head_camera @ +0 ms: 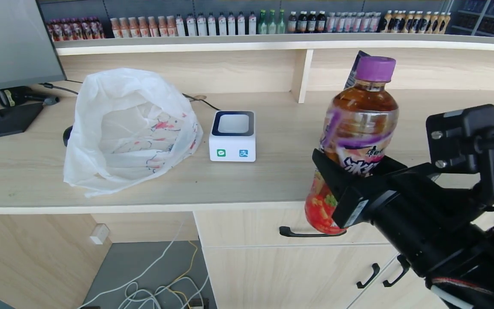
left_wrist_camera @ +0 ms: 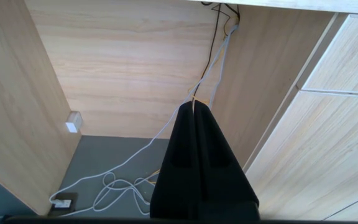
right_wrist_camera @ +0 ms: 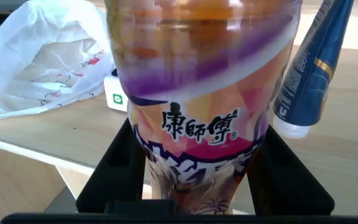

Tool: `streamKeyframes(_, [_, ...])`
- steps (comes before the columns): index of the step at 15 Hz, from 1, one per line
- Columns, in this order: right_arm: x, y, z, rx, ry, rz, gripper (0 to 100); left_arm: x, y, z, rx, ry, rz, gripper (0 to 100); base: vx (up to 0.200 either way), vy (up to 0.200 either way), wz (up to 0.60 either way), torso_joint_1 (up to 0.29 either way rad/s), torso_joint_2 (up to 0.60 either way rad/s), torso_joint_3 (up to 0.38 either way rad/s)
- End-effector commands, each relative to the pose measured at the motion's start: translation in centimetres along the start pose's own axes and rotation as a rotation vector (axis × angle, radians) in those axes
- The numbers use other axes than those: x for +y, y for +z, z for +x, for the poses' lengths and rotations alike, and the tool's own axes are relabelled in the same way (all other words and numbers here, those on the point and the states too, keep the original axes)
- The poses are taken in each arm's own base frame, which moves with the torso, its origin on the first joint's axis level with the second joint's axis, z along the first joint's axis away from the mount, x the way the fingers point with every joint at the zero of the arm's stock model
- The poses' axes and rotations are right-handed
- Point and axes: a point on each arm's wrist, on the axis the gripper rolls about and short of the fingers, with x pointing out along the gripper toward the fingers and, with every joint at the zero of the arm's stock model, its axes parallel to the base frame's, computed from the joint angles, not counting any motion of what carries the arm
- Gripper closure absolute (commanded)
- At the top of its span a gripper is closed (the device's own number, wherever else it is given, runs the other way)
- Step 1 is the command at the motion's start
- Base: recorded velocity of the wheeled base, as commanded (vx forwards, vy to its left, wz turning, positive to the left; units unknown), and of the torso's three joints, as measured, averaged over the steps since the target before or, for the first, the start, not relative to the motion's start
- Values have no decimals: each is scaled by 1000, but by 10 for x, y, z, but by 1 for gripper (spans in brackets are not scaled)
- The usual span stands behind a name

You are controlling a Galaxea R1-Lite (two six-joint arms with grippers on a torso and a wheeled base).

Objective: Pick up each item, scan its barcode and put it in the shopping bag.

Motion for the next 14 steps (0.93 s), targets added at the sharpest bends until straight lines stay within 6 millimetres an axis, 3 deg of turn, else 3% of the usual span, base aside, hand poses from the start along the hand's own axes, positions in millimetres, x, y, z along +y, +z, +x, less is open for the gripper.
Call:
streamKeyframes(1, [-10,0,-20,7,17,-8,100,0,0,0,0,0,0,100,0,0,0,0,0,0])
streamKeyframes(6, [-18,-10,-41,40,53,-80,100,0,0,0,0,0,0,100,0,0,0,0,0,0])
streamKeyframes(10, [-6,-16,-50,60,125,-110,100,0,0,0,0,0,0,100,0,0,0,0,0,0])
streamKeyframes(14, [31,-29,-65,50,281,-303,100,0,0,0,0,0,0,100,0,0,0,0,0,0])
